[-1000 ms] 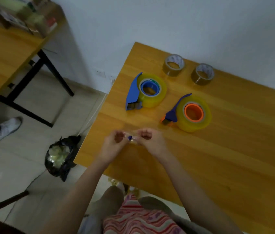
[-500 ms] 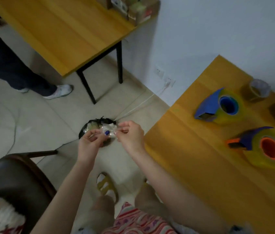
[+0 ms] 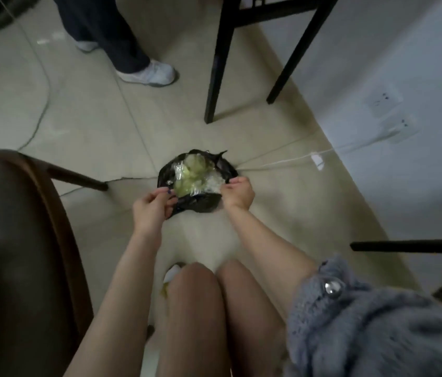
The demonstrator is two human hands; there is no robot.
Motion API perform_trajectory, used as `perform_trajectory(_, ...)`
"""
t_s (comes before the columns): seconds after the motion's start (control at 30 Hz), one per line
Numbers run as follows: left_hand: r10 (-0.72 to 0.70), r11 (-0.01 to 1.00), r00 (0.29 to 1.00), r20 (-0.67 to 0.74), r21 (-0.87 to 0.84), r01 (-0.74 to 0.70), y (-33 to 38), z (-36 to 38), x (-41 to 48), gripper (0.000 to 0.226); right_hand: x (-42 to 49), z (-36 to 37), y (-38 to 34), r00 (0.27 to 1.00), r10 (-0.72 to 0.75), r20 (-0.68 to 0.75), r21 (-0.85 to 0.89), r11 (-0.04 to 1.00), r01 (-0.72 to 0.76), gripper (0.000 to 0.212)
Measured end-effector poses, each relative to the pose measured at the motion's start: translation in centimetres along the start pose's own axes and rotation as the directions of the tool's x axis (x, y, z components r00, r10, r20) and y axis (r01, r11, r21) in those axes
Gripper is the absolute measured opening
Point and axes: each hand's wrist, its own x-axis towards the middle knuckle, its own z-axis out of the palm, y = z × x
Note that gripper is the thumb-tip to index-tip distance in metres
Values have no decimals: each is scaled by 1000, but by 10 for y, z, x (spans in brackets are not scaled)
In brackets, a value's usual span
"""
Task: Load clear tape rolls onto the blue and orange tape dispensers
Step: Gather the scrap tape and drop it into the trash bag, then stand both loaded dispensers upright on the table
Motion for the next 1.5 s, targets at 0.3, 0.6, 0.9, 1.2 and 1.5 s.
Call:
perform_trajectory(0.3,161,979,984,-81,-113,-169,-65,-37,80,22,124,108,56,976,-213,-35,-242,950,198,19)
perform_trajectory(0.6,19,998,996,-92,-55,-24,-76,-39,52,19,121,103,70,984,-166,65,-236,956,176,17)
perform_trajectory(0.9,-59,996,998,-29,58,61,63,-1,-106,21,-77,-41,-62,982,-116,151,17,993,114,13)
perform_trajectory(1.2,17,953,994,111,300,-50,163,78,-202,28,-181,-187,-146,998,-44,47,287,958,29,25)
perform_trajectory(1.5,3,807,816,578,481,-343,136,208,-308,20,-199,-348,-114,989,-13,-148,456,886,80,28)
